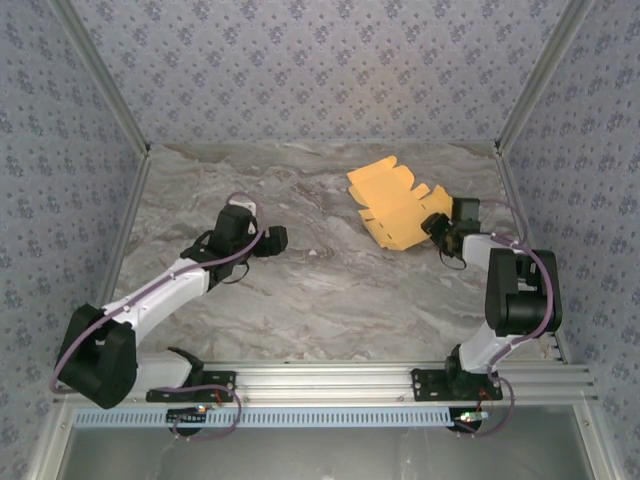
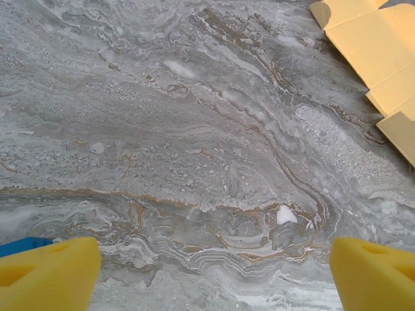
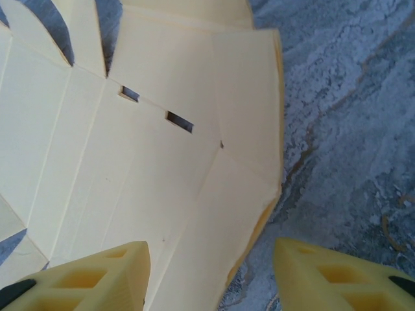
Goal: Fold the paper box
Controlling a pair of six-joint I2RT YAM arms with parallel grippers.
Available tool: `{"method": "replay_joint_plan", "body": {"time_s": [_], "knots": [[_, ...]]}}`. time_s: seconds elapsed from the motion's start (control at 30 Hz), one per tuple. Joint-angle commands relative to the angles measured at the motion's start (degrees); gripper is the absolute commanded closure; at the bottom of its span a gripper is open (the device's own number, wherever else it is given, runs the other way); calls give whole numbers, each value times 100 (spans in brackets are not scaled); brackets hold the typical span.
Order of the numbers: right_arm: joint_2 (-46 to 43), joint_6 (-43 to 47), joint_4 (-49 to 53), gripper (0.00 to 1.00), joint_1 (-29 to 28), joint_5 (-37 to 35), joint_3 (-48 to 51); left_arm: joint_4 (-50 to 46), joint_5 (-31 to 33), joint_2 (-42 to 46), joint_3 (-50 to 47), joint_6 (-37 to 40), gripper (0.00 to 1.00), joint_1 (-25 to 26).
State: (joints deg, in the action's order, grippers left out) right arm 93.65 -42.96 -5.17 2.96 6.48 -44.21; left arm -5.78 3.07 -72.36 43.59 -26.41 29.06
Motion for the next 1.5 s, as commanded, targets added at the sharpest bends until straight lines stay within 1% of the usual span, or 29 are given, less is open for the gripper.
{"method": "replay_joint_plan", "body": {"time_s": [0.0, 0.1, 0.17, 0.3, 0.43, 0.47, 0.53, 0.6, 0.73, 0.83, 0.9, 1.0, 1.13, 1.3, 1.37, 1.4, 1.47], "knots": [[25, -242, -147, 45, -73, -228, 103, -57, 106, 169, 26, 68, 9, 47], [170, -312, -283, 48, -142, -149, 99, -45, 121, 160, 0, 58, 9, 51], [238, -385, -413, 51, -179, -116, 113, -78, 100, 165, 26, 44, 9, 53], [222, -500, -703, 63, -239, -225, 177, -175, 97, 263, 30, 49, 9, 53], [254, -635, -835, 71, -245, -347, 146, -236, 133, 412, 17, 36, 9, 53], [234, -652, -898, 75, -243, -357, 152, -255, 128, 460, 13, 24, 9, 56], [127, -609, -958, 81, -248, -409, 157, -291, 135, 573, 15, 22, 9, 61], [-31, -429, -895, 86, -219, -437, 106, -342, 191, 697, 25, 38, 9, 57], [-441, 107, -808, 91, -123, -30, -30, -424, 459, 972, 54, 129, 9, 52], [-808, 625, -679, 95, -90, 525, -151, -416, 779, 1170, 141, 225, 8, 49], [-1027, 963, -574, 97, -85, 959, -262, -284, 827, 1289, 232, 329, 7, 53], [-1248, 1514, -209, 98, -136, 1890, -633, 43, 509, 1382, 466, 631, 6, 48], [-1499, 2292, 306, 99, -402, 2781, -1145, 154, -259, 1105, 1112, 1257, 7, 50], [-1718, 3355, 1177, 99, -973, 3219, -1780, -162, -1299, 602, 2083, 2341, 11, 80], [-1760, 3716, 1479, 99, -1209, 3372, -2022, -406, -1753, 393, 2422, 2956, 11, 105], [-1772, 3874, 1587, 99, -1307, 3448, -2115, -546, -1891, 311, 2566, 3239, 11, 117], [-1779, 4286, 1911, 100, -1506, 3576, -2322, -787, -1891, 139, 2783, 3796, 11, 126]]}}
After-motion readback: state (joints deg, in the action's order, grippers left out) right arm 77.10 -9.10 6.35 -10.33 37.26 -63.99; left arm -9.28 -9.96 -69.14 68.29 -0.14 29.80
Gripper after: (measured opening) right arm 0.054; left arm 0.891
